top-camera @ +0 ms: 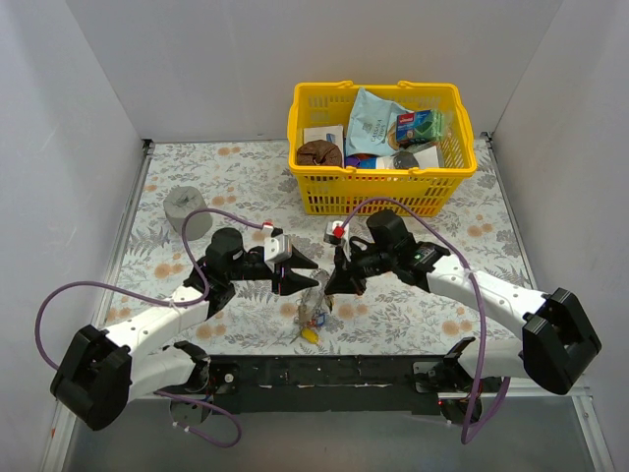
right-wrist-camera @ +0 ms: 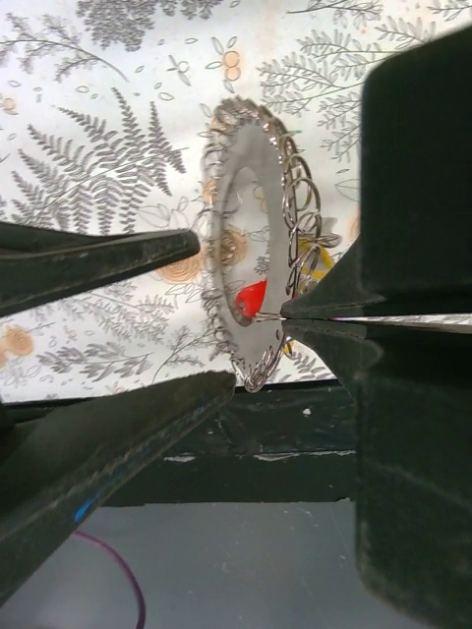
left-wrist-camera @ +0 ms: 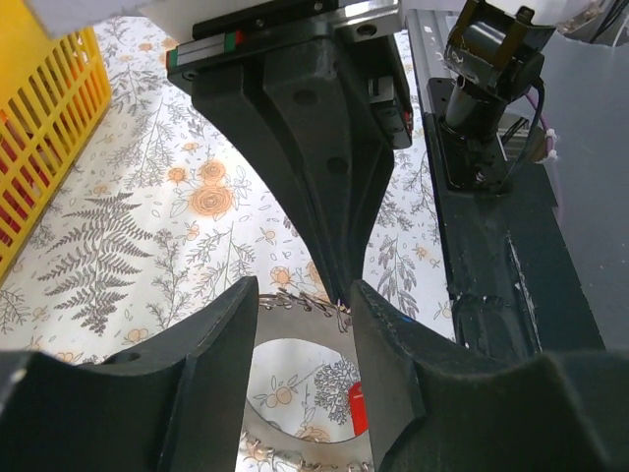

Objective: Put the keys on the keyring

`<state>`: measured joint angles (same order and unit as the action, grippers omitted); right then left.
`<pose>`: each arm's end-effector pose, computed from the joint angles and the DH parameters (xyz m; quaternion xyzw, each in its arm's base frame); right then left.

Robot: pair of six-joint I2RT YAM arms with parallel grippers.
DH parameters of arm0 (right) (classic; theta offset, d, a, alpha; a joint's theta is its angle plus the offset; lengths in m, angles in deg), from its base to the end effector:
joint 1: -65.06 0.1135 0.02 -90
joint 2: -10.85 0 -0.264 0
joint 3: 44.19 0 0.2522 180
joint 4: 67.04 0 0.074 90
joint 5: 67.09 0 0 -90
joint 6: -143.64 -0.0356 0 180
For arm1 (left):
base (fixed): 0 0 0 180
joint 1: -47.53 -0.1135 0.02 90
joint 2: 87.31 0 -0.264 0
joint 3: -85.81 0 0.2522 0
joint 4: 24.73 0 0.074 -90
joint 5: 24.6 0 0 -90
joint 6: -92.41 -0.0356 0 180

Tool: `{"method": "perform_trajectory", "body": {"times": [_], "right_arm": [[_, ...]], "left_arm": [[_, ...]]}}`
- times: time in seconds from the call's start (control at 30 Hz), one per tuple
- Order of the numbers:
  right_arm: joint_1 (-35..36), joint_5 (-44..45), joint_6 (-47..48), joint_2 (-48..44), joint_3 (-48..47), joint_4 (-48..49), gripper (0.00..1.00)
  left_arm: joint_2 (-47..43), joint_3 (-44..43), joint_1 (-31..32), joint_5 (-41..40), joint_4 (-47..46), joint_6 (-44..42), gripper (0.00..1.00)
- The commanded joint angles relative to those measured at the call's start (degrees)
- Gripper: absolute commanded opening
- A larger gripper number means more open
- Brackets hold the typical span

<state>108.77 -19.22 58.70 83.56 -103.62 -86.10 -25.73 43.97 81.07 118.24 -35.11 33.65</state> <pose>0.1800 0.2051 0.2539 -0.4954 0.6730 0.4460 0.3204 0.1727 -0.1485 0.2450 0.3016 0.6769 -0.5969 0.3076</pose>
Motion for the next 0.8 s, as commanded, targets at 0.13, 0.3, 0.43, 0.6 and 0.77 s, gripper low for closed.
{"method": "perform_trajectory", "body": {"times": [0.13,0.3,0.43,0.6,0.77], "right_arm": [[0.2,3.3,5.0,0.3,-4.2,-9.2,0.01],[0.2,4.5,7.2,0.2,-5.0,-12.2,0.01],[0.2,5.5,7.9,-0.3,-4.9,-12.8,0.01],[0.2,6.3,8.7,-0.4,-5.0,-13.8,0.01],[0.2,6.6,9.2,-0.9,-4.8,-14.0,0.01]], "left_arm": [[2.8,-3.5,1.8,2.2,3.0,-2.5,0.42],[5.6,-4.3,3.8,1.3,3.7,-3.8,0.42],[8.4,-5.8,6.4,0.3,6.8,-6.3,0.41],[11.9,-7.7,8.5,-1.2,9.4,-8.2,0.38],[14.4,-8.2,9.5,-2.7,10.3,-9.8,0.36]]}}
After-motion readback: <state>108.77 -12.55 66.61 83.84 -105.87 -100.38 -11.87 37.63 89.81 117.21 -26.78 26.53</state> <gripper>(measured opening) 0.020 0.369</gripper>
